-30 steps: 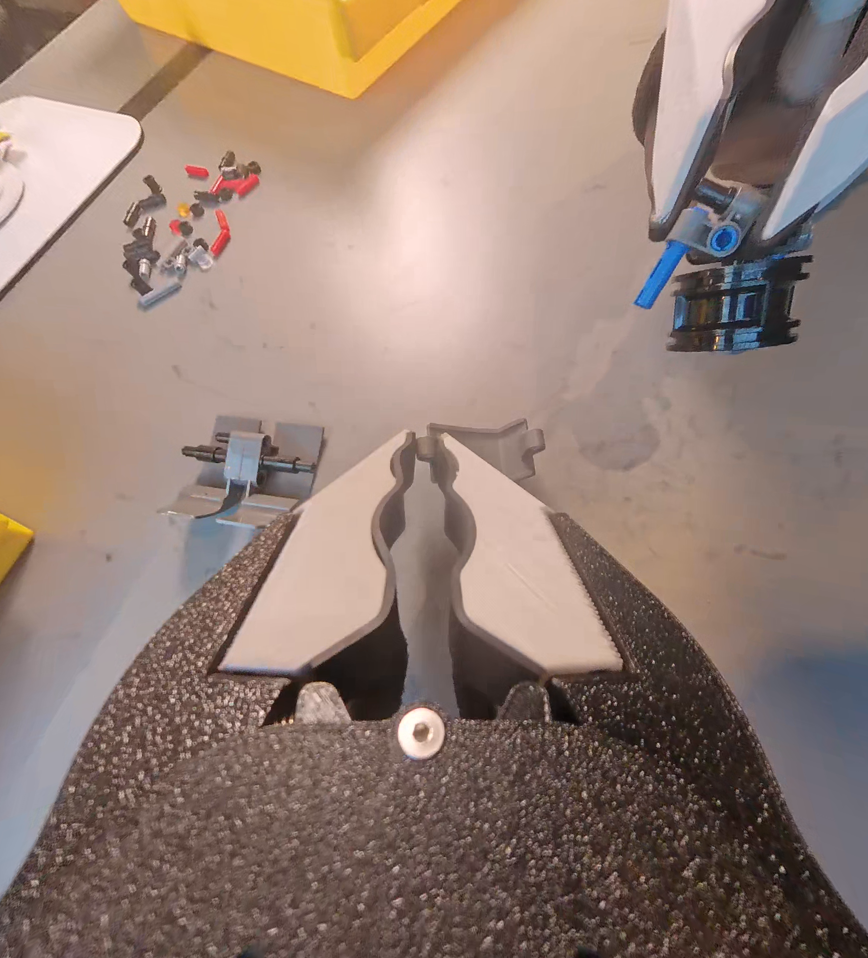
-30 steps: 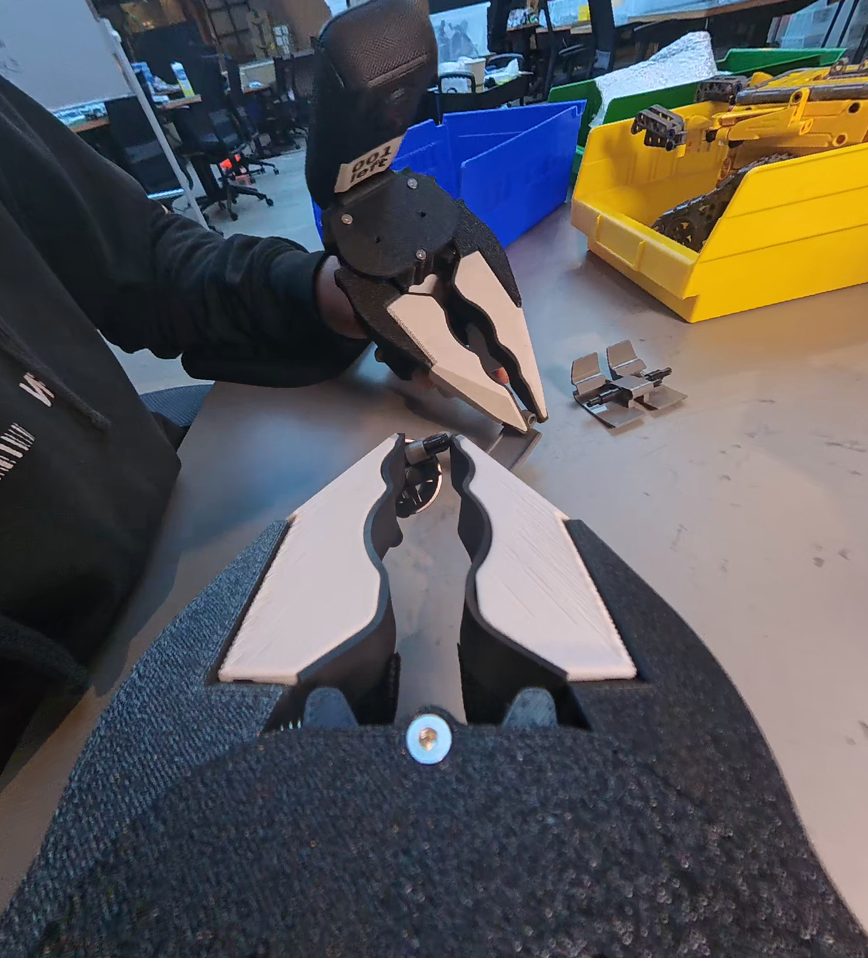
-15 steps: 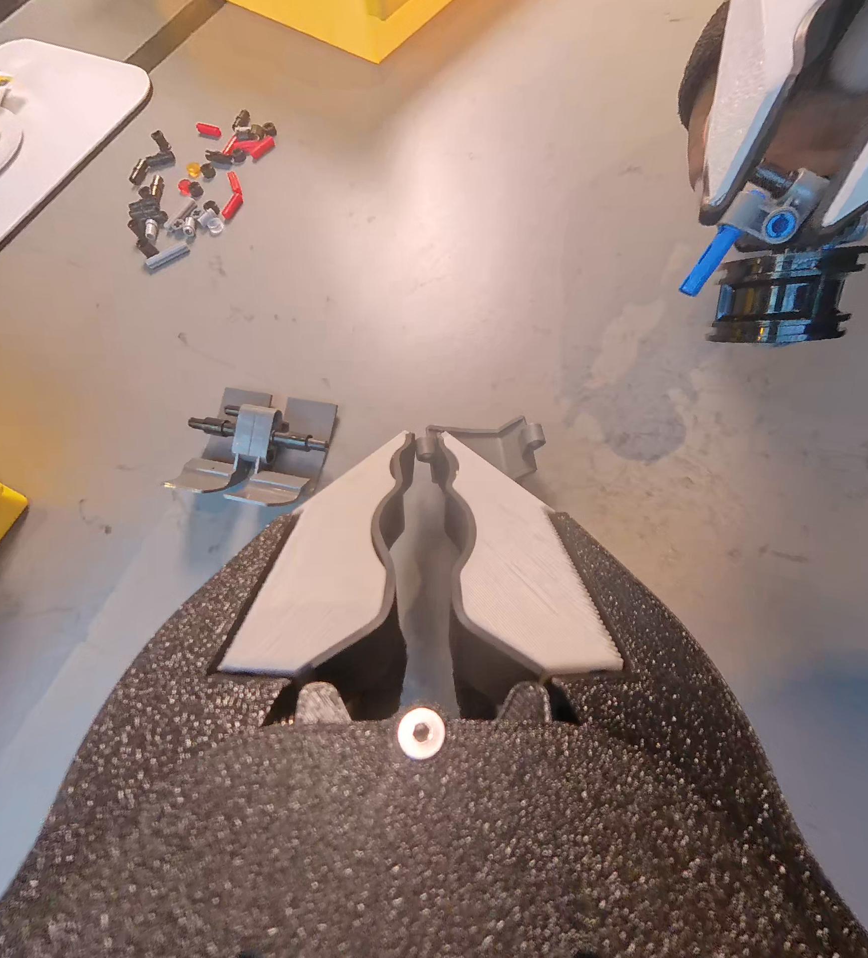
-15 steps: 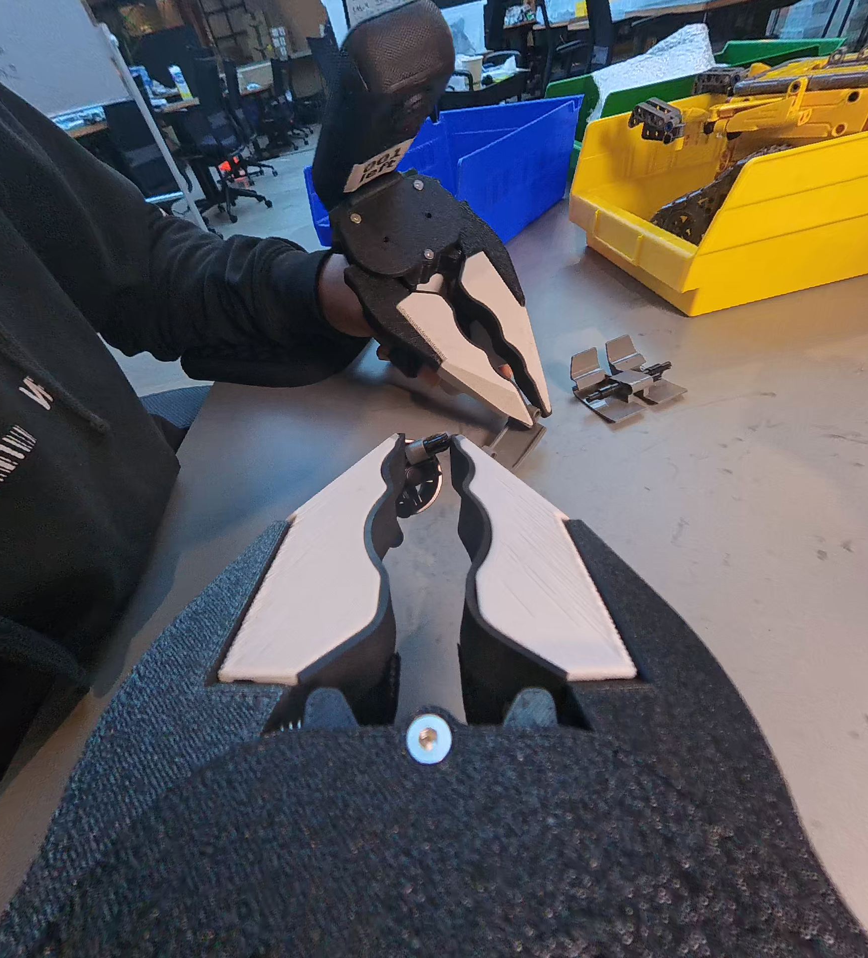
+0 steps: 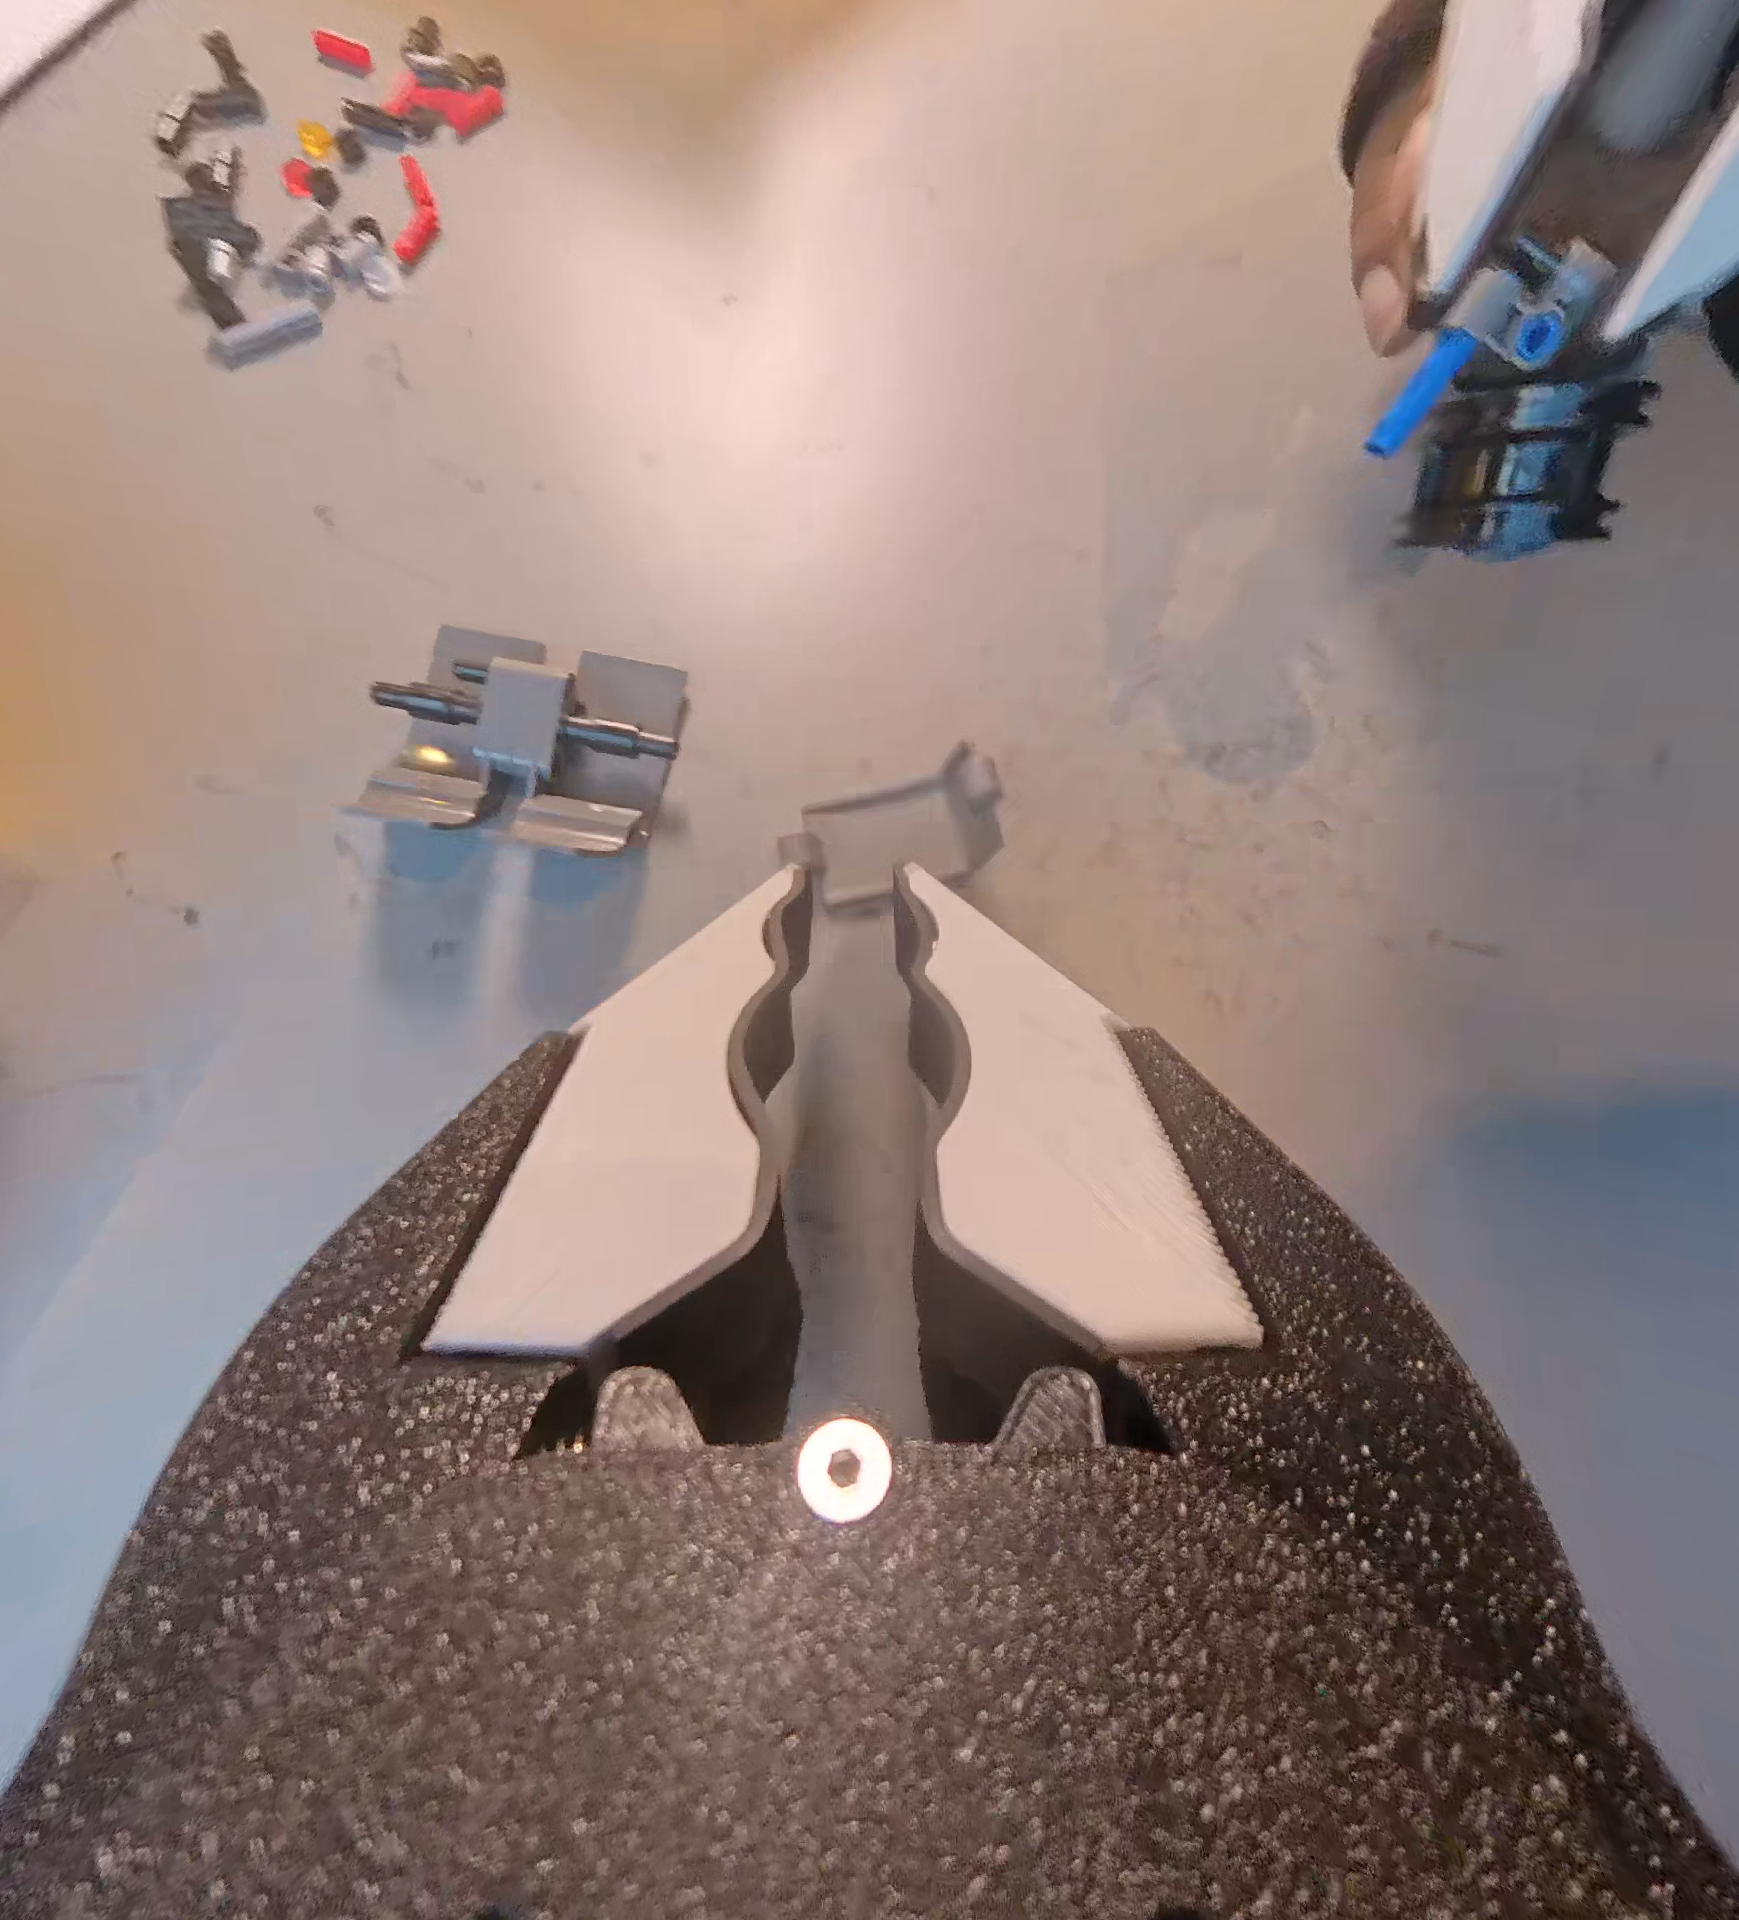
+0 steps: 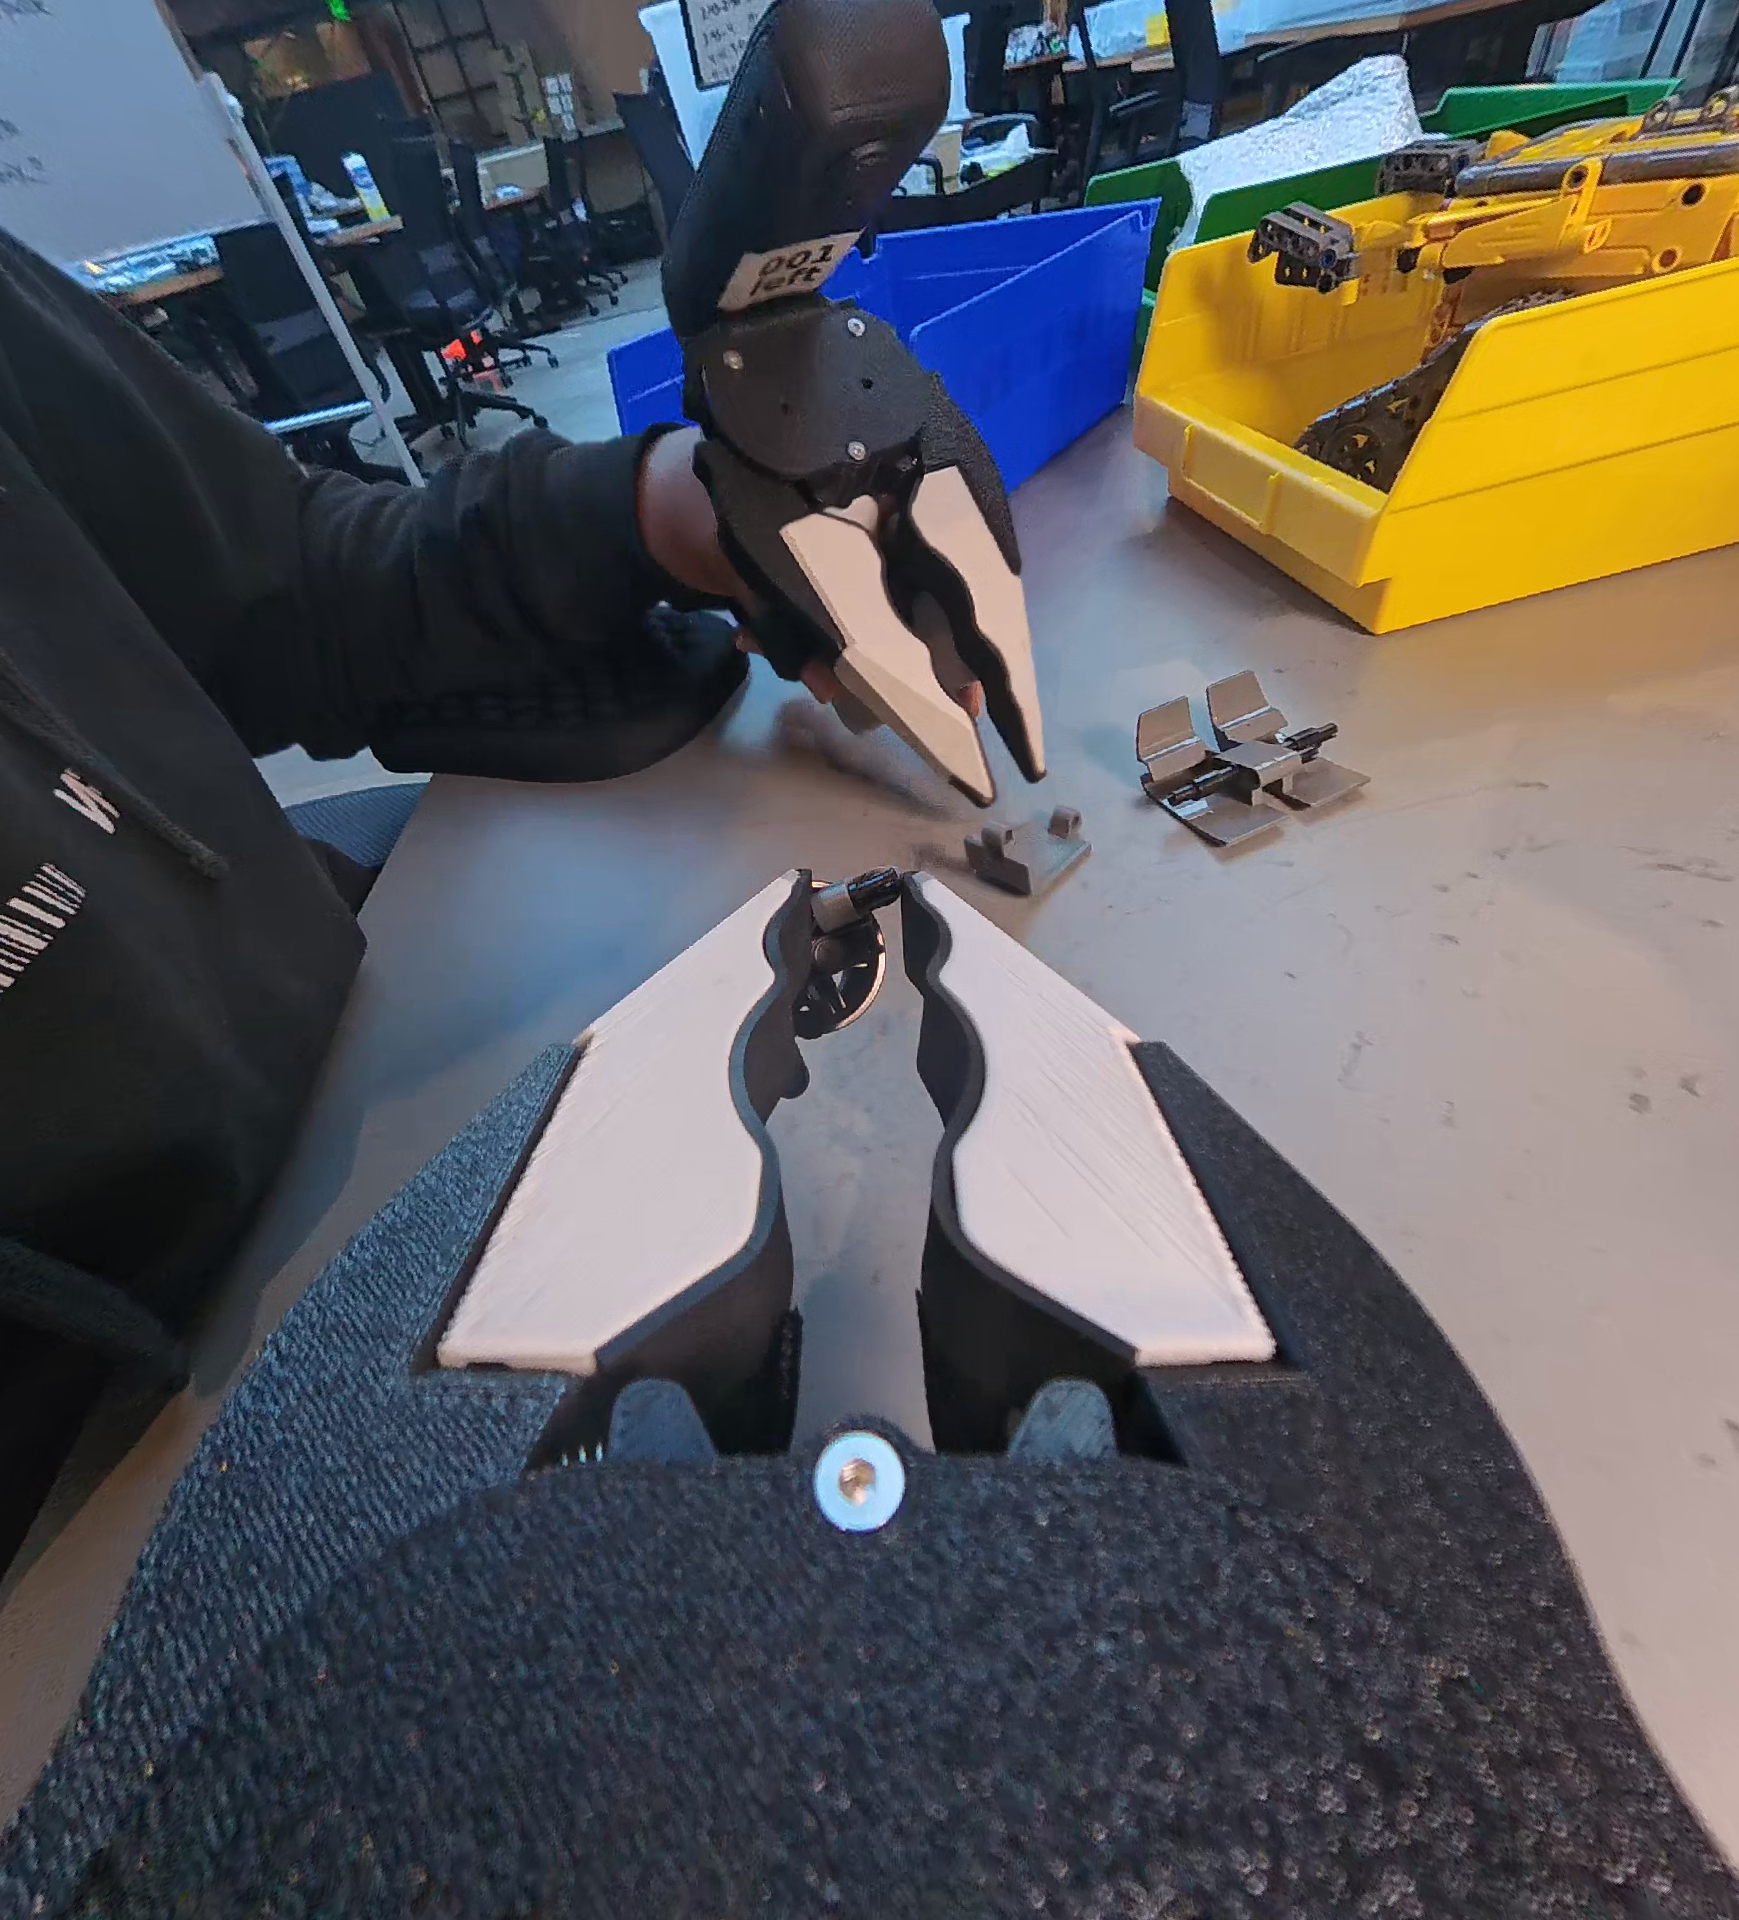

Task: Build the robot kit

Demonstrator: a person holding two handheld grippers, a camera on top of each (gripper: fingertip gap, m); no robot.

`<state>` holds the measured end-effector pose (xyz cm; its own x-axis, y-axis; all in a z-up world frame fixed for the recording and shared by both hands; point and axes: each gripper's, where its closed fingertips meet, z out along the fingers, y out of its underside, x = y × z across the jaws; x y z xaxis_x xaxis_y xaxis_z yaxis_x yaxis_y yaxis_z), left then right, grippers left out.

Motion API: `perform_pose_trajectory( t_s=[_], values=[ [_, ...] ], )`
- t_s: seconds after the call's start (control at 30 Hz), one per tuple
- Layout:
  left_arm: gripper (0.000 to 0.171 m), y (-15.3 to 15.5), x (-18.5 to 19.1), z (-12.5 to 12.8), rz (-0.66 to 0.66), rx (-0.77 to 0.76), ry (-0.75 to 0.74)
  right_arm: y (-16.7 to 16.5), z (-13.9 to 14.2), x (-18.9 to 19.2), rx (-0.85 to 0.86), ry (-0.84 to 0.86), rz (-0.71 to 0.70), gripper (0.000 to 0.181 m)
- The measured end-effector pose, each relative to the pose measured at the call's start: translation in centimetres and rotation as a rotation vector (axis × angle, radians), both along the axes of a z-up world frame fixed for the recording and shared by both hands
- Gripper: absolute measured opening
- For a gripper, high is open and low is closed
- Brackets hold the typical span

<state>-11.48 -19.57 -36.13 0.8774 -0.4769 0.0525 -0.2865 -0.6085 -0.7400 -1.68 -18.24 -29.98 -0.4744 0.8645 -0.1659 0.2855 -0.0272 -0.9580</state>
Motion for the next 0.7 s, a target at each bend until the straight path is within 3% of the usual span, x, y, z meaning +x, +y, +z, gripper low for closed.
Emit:
perform_pose_trajectory(
  t_s=[0.13, 0.3, 0.47, 0.57, 0.7],
  values=[
    [0.018, -3.3, 1.7, 0.2, -0.221, -0.06, -0.063, 0.0, 0.0, 0.0, -0.006, 0.001, 0.001, 0.017],
    [0.022, -0.5, -0.1, 0.3, -0.139, 0.033, -0.011, -0.1, 0.1, -0.1, -0.013, 0.001, 0.009, 0.017],
    [0.034, 0.6, 0.3, -1.5, -0.188, -0.014, 0.039, -0.4, 0.0, 0.1, -0.005, -0.002, 0.017, 0.017],
    [0.029, -1.1, 1.5, -1.2, -0.26, -0.061, -0.014, -0.3, 0.1, 0.2, 0.001, 0.0, 0.011, 0.017],
    [0.028, -5.1, 4.2, -0.6, -0.449, -0.088, -0.098, -0.1, 0.2, 0.2, -0.013, 0.002, 0.012, 0.017]
  ],
)
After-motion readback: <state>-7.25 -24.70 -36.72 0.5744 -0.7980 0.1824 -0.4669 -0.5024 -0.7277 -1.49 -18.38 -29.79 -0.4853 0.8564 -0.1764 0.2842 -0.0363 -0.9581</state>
